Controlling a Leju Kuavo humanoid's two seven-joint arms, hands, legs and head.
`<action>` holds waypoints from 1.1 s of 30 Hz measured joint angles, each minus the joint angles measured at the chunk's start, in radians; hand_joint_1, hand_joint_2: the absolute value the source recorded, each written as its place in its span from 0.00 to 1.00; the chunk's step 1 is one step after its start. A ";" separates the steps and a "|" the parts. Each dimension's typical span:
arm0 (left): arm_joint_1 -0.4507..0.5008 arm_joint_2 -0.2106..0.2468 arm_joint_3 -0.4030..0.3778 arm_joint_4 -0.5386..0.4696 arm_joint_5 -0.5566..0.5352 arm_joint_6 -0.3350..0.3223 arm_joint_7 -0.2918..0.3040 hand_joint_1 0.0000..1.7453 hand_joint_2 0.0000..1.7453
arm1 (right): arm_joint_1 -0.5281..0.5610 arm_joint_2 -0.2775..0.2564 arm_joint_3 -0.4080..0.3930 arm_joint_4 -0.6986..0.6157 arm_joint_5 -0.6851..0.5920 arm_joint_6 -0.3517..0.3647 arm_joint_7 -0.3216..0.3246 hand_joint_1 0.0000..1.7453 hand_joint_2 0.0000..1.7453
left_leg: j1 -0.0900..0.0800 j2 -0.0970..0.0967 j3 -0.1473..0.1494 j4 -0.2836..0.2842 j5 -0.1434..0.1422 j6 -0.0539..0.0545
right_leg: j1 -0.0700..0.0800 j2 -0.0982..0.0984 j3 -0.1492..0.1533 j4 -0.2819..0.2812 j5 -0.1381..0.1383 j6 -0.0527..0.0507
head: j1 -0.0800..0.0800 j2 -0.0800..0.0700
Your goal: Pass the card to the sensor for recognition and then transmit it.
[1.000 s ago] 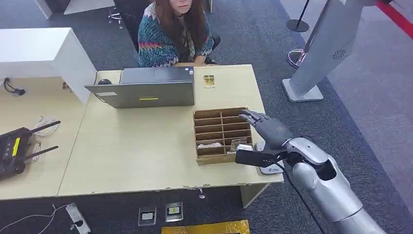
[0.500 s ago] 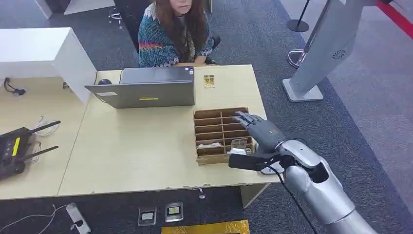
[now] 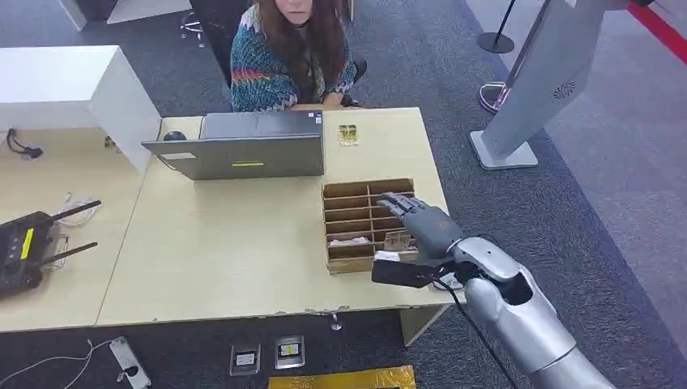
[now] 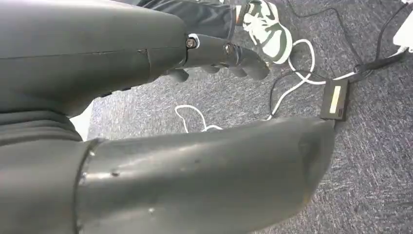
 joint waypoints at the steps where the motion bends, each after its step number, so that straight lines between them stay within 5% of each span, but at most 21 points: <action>1: 0.000 -0.001 0.000 0.000 0.000 0.000 0.000 0.00 0.00 | 0.000 0.000 0.001 0.002 0.000 0.000 0.000 0.00 1.00 | 0.000 0.000 0.000 0.000 0.000 0.000 | 0.000 0.000 0.000 0.000 0.000 0.000 | 0.000 0.000; 33: 0.005 -0.004 0.000 0.000 -0.003 0.000 0.000 0.00 0.00 | -0.010 0.000 0.000 0.082 -0.013 -0.033 0.018 0.00 1.00 | 0.000 0.000 0.000 0.000 0.000 0.000 | 0.000 0.000 0.000 0.000 0.000 0.000 | 0.000 0.000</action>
